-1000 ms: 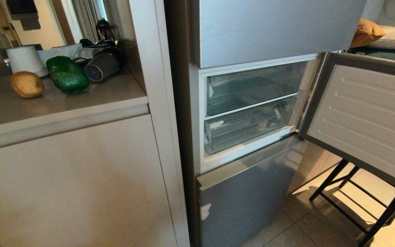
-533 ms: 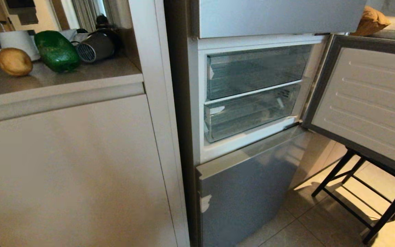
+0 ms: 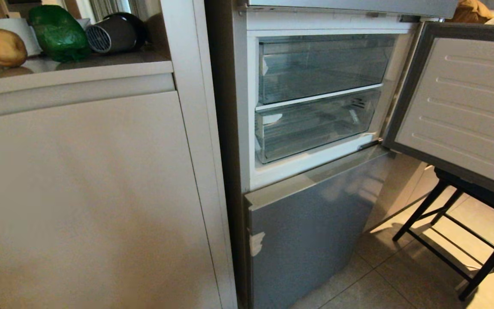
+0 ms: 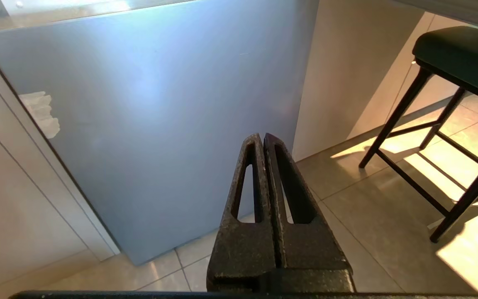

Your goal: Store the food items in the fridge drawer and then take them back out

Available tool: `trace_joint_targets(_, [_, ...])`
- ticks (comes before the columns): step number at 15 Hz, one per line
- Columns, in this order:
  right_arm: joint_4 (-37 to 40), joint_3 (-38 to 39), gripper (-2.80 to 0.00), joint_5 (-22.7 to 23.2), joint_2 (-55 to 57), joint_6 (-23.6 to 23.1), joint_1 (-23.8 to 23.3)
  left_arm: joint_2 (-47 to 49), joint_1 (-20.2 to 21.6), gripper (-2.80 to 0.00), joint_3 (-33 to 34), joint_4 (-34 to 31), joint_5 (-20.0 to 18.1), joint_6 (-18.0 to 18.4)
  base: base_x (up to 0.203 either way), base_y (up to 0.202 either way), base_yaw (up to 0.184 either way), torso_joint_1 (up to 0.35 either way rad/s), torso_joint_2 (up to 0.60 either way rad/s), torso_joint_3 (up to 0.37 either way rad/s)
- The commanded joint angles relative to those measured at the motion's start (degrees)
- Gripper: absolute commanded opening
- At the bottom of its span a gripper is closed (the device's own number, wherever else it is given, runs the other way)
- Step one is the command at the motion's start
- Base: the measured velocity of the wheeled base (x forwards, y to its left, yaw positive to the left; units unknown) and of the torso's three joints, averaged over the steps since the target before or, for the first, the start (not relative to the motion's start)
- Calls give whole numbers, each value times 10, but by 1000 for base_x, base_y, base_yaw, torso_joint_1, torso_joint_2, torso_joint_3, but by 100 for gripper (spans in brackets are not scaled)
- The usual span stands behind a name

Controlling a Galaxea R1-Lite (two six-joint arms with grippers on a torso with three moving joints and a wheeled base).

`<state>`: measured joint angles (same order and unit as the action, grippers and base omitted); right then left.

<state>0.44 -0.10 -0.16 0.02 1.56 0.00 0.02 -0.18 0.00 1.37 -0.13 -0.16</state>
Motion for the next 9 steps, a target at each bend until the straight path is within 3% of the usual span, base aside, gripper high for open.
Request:
trace_joint_targets(1, [0,0,-280,0,0,-1,0,0,0,-280,6,0,0,0,0,0,0,2,34,22])
trace_joint_targets(5, [2,-5,-280,-1,0,-9,0,0,0,-280,6,0,0,0,0,0,0,0,0,0])
trace_joint_targets(9, [15,-118,-280,-8,100,8,0,0,0,-280,6,0,0,0,0,0,0,0,0,0])
